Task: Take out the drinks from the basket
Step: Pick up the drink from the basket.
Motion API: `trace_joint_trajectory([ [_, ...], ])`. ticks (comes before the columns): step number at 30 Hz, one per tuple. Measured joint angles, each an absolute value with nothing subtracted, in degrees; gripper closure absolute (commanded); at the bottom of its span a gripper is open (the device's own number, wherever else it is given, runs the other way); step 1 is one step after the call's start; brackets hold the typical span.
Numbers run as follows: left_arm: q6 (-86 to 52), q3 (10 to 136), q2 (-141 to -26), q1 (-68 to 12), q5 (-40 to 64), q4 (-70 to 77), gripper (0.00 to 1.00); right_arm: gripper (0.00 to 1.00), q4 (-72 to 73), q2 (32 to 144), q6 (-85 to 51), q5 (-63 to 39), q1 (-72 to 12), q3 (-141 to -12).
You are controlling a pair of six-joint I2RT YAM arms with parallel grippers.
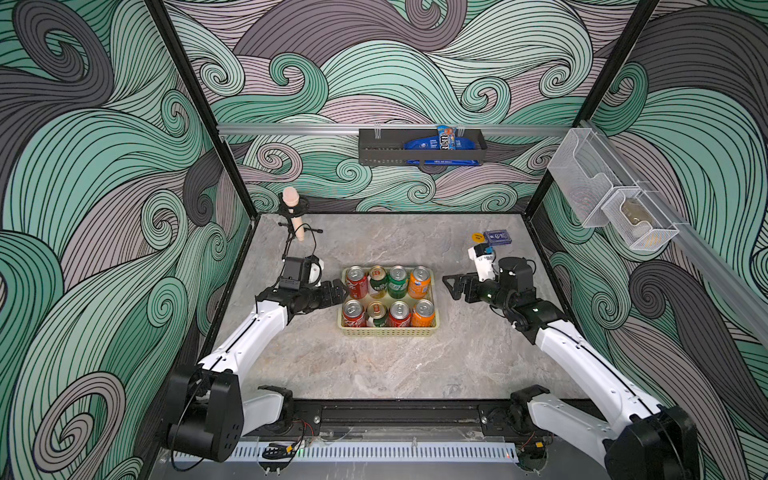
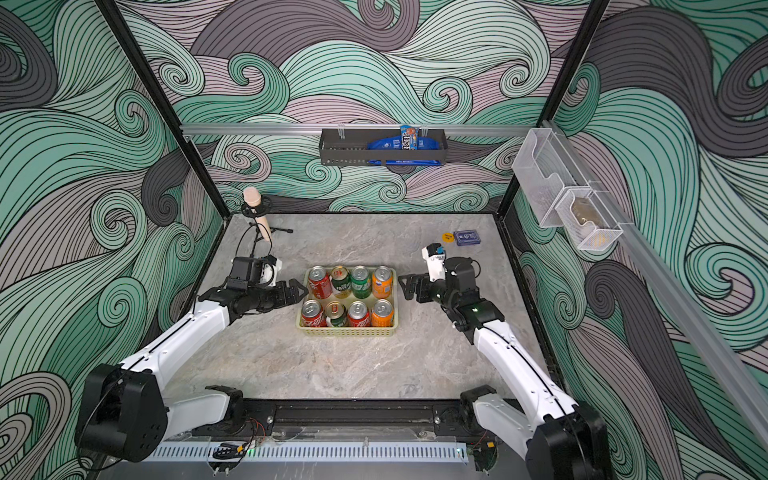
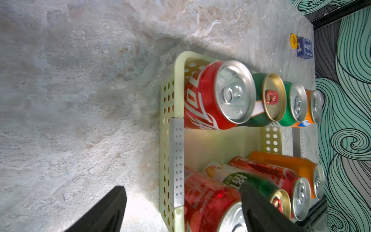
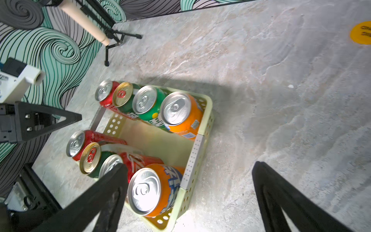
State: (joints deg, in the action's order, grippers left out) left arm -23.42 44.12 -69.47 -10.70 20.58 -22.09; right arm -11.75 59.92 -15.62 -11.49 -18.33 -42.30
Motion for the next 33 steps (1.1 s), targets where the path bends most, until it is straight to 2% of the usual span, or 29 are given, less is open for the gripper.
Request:
trace_joint_trajectory([
  [17,-22.7,44.0,-69.7,-10.7,22.1,-22.4,0.08,0.07,-18.4,67.2,-14.7,-2.0,-30.3,-49.2],
  [33,-22.7,44.0,-68.9,-10.7,21.0,-22.2,0.07,0.06,-20.2,69.2,-14.8,1.0,-37.5,-48.7],
])
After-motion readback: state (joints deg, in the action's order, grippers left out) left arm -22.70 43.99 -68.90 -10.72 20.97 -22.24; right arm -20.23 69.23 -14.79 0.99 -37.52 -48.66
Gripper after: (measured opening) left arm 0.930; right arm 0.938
